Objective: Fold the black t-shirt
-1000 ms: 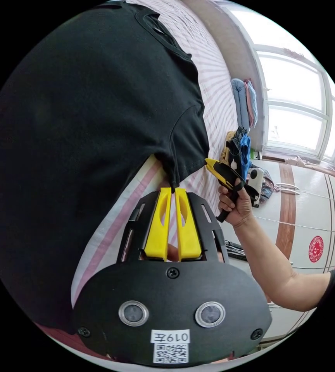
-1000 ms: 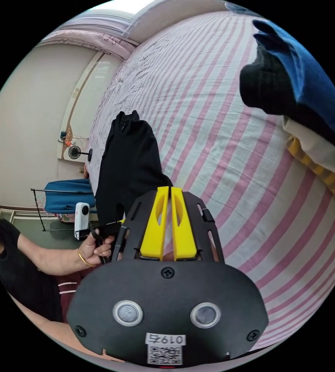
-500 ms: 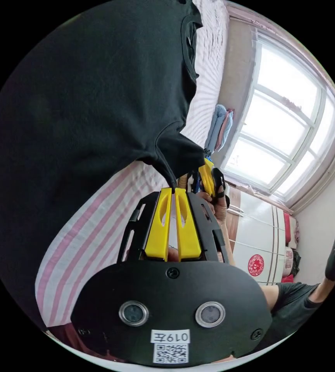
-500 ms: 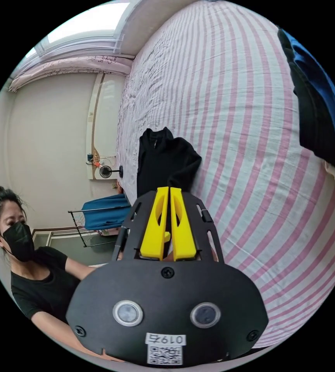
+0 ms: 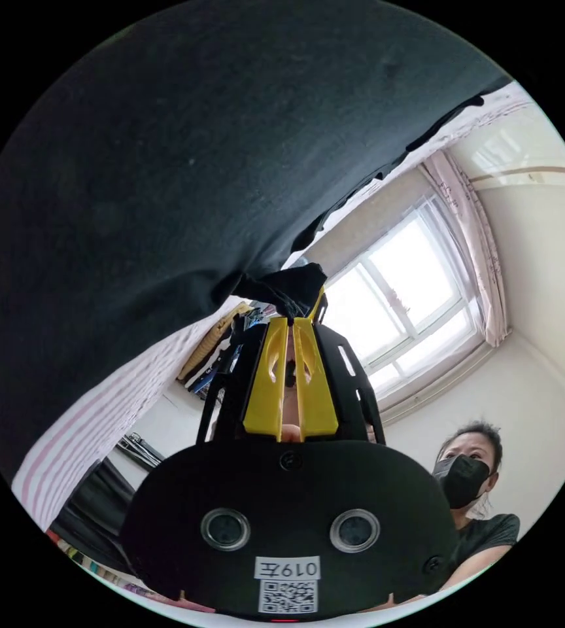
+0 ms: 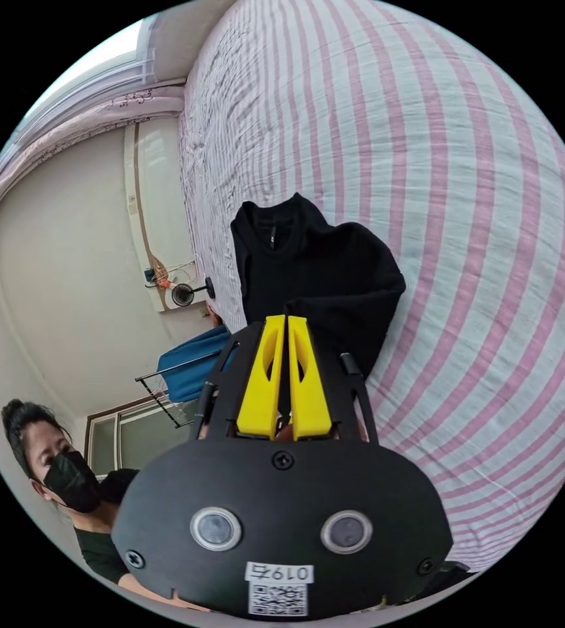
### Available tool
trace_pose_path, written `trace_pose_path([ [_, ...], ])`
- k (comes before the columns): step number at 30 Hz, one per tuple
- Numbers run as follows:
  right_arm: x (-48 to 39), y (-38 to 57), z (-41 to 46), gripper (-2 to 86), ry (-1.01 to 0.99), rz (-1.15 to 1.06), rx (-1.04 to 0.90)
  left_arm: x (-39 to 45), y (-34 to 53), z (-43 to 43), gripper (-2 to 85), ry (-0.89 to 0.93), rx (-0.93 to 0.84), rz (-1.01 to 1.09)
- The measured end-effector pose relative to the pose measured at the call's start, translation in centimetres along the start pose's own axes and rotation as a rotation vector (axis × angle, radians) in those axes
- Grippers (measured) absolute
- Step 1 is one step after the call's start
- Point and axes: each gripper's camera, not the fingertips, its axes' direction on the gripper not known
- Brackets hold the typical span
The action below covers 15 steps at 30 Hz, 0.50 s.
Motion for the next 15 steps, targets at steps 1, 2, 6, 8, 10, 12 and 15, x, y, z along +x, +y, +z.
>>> trace_pose_path([
  [1, -0.6, -0.2, 0.2, 0.5, 0.008, 0.006, -0.007, -0.1, -0.2, -0.1, 2.4, -0.006, -0.001, 0.0],
  [2, -0.9, -0.3, 0.3, 0.6, 0.012, 0.004, -0.009, 0.0, -0.4, -0.2, 2.4, -0.004, 0.002, 0.002],
  [6, -3.1, -0.5, 0.7, 4.0, 0.079, -0.031, -0.043, 1.0, -1.0, -0.6, 2.1, -0.075, -0.002, 0.051],
  [8, -3.8, -0.4, 0.8, 4.6, 0.078, -0.032, -0.061, 1.3, -1.4, -1.0, 1.8, -0.074, 0.029, 0.057],
  [10, -4.6, 0.0, 0.4, 4.3, 0.074, -0.028, -0.061, 1.5, -1.8, -1.5, 1.6, -0.081, 0.058, 0.065],
  [12, -5.5, 0.3, 0.0, 3.1, 0.049, -0.038, -0.055, 1.9, -2.3, -1.8, 1.5, -0.11, 0.076, 0.087],
  [15, -7.9, 1.3, -1.5, 1.4, -0.036, -0.119, -0.014, 2.6, -3.0, -2.4, 1.6, -0.144, 0.118, 0.129],
])
